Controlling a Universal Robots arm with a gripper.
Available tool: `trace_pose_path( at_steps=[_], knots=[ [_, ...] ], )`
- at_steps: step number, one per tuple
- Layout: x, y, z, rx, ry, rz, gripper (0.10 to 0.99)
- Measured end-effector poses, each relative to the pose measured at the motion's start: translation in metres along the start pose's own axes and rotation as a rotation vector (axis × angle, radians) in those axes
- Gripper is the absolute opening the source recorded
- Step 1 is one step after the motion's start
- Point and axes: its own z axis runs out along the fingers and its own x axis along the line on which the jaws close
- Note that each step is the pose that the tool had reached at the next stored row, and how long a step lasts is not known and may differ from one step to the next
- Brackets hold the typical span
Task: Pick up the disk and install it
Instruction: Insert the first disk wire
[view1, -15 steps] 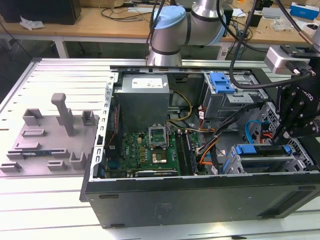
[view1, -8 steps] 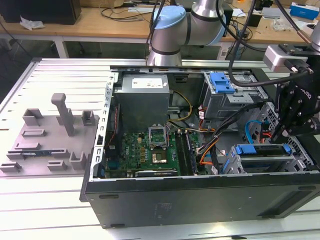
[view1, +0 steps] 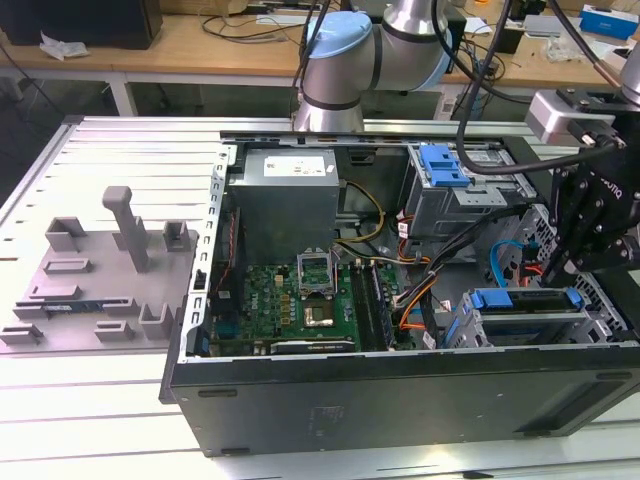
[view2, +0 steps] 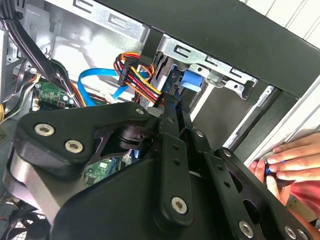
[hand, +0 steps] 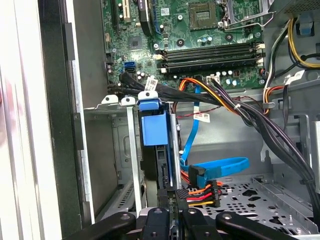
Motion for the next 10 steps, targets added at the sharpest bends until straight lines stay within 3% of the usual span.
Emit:
trace_pose_path(
  at_steps=[10],
  knots=[
    [0.0, 0.0002, 0.0007, 0.008, -0.0008, -0.001, 0.169]
  ],
)
